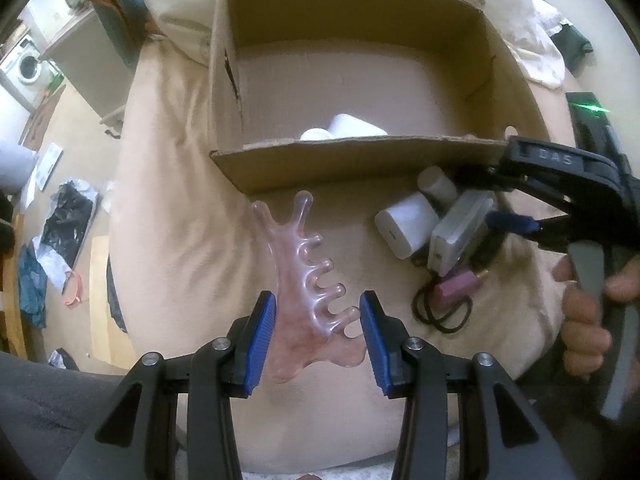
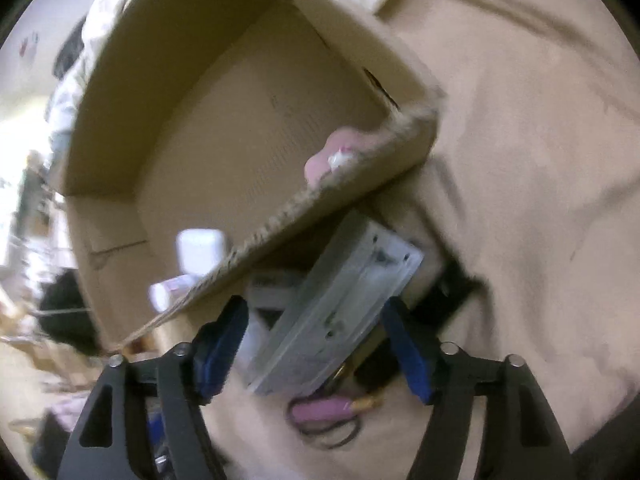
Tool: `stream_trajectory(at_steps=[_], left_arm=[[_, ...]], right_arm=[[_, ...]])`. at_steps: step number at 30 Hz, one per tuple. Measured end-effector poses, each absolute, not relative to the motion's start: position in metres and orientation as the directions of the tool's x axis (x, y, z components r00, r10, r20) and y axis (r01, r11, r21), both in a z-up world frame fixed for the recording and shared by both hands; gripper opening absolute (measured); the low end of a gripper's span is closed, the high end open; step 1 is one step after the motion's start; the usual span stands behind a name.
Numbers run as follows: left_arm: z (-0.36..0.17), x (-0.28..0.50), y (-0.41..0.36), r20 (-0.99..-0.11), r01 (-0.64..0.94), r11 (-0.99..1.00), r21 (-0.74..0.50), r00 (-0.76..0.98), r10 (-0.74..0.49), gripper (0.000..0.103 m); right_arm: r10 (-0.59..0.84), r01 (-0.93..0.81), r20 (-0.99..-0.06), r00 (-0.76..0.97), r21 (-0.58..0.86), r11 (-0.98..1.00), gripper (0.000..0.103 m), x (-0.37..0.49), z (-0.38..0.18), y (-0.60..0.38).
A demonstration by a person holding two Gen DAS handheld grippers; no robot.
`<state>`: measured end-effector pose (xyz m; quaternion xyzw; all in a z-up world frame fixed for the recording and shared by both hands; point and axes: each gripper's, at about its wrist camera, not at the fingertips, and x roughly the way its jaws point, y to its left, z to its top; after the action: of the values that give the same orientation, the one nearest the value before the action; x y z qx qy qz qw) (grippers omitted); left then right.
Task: Organize rigid objects
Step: 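Grasp the white battery charger with the right gripper while the left gripper holds the comb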
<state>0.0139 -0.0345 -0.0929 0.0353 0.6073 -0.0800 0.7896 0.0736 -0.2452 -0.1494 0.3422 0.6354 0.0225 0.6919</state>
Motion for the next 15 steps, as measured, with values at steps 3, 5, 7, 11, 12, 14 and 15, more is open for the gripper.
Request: stream_trajectory(at_steps=[3, 5, 7, 11, 12, 14, 15], left_arm=[[-0.095, 0.016, -0.036, -0.966, 0.166, 0.985, -0.048, 0.243, -0.088, 0.040], [-0.095, 0.017, -0.038, -0.965, 0.169, 0.985, -0.042, 0.248, -0.083, 0.040], [-0.096, 0.018, -0.037, -0.965, 0.167, 0.985, -0.041, 0.249, -0.082, 0.040], [-0.098, 0.020, -0.035, -0.966, 0.156, 0.987, -0.047, 0.244, -0.084, 0.040], [-0.098, 0.020, -0.035, -0.966, 0.154, 0.987, -0.047, 0.245, -0.084, 0.040], [-0.096, 0.021, -0.035, -0.965, 0.151, 0.987, -0.049, 0.247, -0.085, 0.040], [-0.096, 0.021, -0.035, -0.965, 0.151, 0.987, -0.051, 0.249, -0.088, 0.040]], right_arm=[[0.420, 0.345, -0.888, 0.187, 0.459, 0.818, 0.089, 0.080, -0.150, -0.231], [0.408, 0.311, -0.895, 0.180, 0.445, 0.840, 0.076, 0.077, -0.153, -0.221], [0.418, 0.304, -0.889, 0.189, 0.458, 0.835, 0.064, 0.070, -0.154, -0.220], [0.463, 0.307, -0.859, 0.220, 0.511, 0.803, 0.052, 0.060, -0.145, -0.222], [0.459, 0.294, -0.859, 0.228, 0.510, 0.808, 0.049, 0.056, -0.141, -0.221], [0.464, 0.269, -0.848, 0.257, 0.524, 0.808, 0.048, 0.049, -0.129, -0.220], [0.471, 0.262, -0.839, 0.273, 0.536, 0.803, 0.048, 0.047, -0.124, -0.220]])
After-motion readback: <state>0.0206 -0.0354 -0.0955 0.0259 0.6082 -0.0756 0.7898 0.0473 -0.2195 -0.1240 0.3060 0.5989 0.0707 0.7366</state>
